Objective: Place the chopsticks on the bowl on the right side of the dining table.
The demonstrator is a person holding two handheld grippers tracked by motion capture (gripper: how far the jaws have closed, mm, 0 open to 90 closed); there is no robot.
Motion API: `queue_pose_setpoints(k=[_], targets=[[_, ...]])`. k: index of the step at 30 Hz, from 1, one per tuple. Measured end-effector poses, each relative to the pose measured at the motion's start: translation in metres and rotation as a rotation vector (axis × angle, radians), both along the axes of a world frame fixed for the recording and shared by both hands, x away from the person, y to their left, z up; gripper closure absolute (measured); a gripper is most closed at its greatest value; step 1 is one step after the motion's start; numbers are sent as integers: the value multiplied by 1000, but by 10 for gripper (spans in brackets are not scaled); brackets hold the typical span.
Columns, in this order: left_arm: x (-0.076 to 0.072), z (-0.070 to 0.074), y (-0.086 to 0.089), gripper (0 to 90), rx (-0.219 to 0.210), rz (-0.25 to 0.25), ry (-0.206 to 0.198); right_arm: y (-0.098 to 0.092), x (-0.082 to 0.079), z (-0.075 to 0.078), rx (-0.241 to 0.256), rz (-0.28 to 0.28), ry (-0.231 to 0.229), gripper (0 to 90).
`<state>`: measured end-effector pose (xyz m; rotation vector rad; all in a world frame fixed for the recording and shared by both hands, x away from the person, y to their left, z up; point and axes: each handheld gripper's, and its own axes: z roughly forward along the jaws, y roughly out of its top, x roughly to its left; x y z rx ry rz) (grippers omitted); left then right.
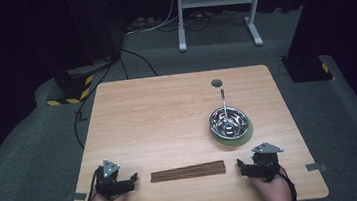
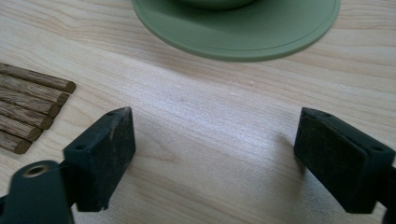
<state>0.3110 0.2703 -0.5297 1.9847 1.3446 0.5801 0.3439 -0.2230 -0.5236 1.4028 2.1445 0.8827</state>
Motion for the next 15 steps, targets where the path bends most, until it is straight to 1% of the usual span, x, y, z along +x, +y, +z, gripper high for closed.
queue_pose_setpoints(k=[1,2,3,5,7,8,9,10,11,12,13,15], targets=[[0,0,0,108,1,0,0,0,0,0,-2,0,-7,161],[0,0,0,108,0,0,0,-1,0,1,0,5,-3,193],[0,0,0,108,-2,3,3,-1,0,0,2,5,-11,212],[0,0,0,109,-5,4,0,-2,0,2,0,27,-12,265],[0,0,0,110,-2,3,0,2,-2,6,0,37,-8,267],[-1,0,0,116,-3,9,-1,6,-2,8,-8,57,-19,273],[-1,0,-1,122,-2,7,-2,11,-3,12,-17,77,-15,278],[-1,0,0,127,-3,5,-2,16,-4,15,-28,94,-28,293],[-1,0,0,128,-4,5,-2,20,-4,19,-27,107,-30,309],[-1,0,0,127,-6,5,0,27,-5,23,-11,129,-40,330],[-1,0,0,128,-6,7,-1,36,-5,29,1,153,-26,354],[-1,0,-1,130,-8,9,-1,50,-4,35,2,198,-26,383]])
